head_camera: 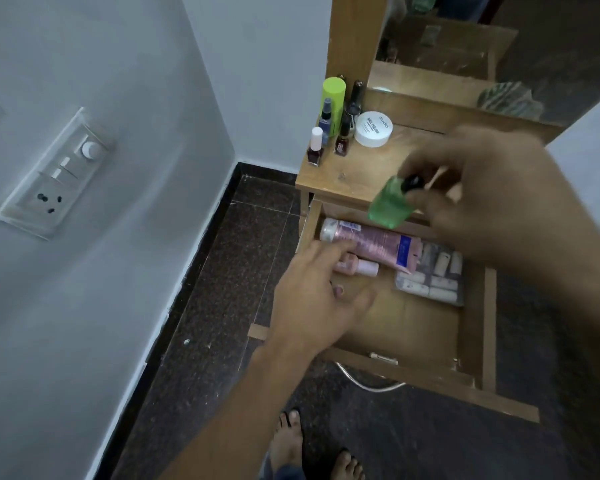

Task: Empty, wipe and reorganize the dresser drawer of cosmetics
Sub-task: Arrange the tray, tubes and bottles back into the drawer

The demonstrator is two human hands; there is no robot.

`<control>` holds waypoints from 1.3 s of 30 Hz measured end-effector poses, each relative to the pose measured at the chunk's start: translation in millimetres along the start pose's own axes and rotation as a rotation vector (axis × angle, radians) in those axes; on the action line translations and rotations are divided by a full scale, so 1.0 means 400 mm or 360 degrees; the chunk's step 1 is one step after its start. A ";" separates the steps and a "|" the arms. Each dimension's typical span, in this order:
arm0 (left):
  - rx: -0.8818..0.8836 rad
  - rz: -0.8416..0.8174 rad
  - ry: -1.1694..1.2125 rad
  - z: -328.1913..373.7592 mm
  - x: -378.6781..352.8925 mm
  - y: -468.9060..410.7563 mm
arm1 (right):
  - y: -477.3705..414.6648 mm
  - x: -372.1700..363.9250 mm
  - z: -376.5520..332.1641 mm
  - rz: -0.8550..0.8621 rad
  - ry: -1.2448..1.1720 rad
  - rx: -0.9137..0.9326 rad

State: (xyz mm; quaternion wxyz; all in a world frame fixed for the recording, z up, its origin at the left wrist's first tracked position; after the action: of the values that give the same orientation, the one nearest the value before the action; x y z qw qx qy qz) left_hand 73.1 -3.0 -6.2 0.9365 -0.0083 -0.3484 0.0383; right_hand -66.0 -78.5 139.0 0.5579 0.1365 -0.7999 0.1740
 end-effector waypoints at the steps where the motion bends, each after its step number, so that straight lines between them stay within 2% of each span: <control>1: -0.0032 -0.0025 -0.0061 0.010 -0.008 0.020 | 0.032 -0.035 0.005 -0.0064 -0.0021 -0.0024; 3: -0.0024 -0.0033 -0.0156 0.012 -0.025 0.059 | 0.094 -0.105 0.010 -0.0145 -0.0060 -0.0066; 7: 0.0175 -0.0016 -0.0400 -0.015 -0.074 0.139 | 0.195 -0.219 0.014 -0.0201 -0.0148 -0.0146; 12: 0.0317 0.0207 -0.0461 -0.045 -0.068 0.196 | 0.245 -0.331 0.009 -0.0359 -0.0104 -0.0156; 17: 0.0357 0.0165 -0.0492 -0.053 -0.061 0.200 | 0.263 -0.398 0.002 -0.0507 -0.0121 -0.0163; 23: 0.0400 -0.0001 -0.0599 -0.046 -0.067 0.184 | 0.269 -0.449 0.004 -0.0625 -0.0081 -0.0143; 29: 0.0504 -0.0114 -0.0576 -0.060 -0.071 0.178 | 0.275 -0.476 0.007 -0.0617 -0.0196 -0.0180; 39: 0.0474 -0.0087 -0.0324 -0.055 -0.051 0.168 | 0.246 -0.420 0.026 -0.0521 -0.0167 -0.0183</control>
State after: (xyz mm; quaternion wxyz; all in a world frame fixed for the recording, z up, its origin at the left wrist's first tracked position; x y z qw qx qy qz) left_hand 67.6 62.8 -39.2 0.8880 0.1440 -0.4319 0.0646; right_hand -58.2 10.0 -34.5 0.5431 0.2417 -0.8037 0.0273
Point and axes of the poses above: each hand's wrist, its own y-axis away from the middle knuckle, its own x-axis out of the back of the hand, z = x × y, the point moved 9 cm from there along -y, towards the middle knuckle, and after that the axes turned 3 degrees about x, right-handed, at the moved point
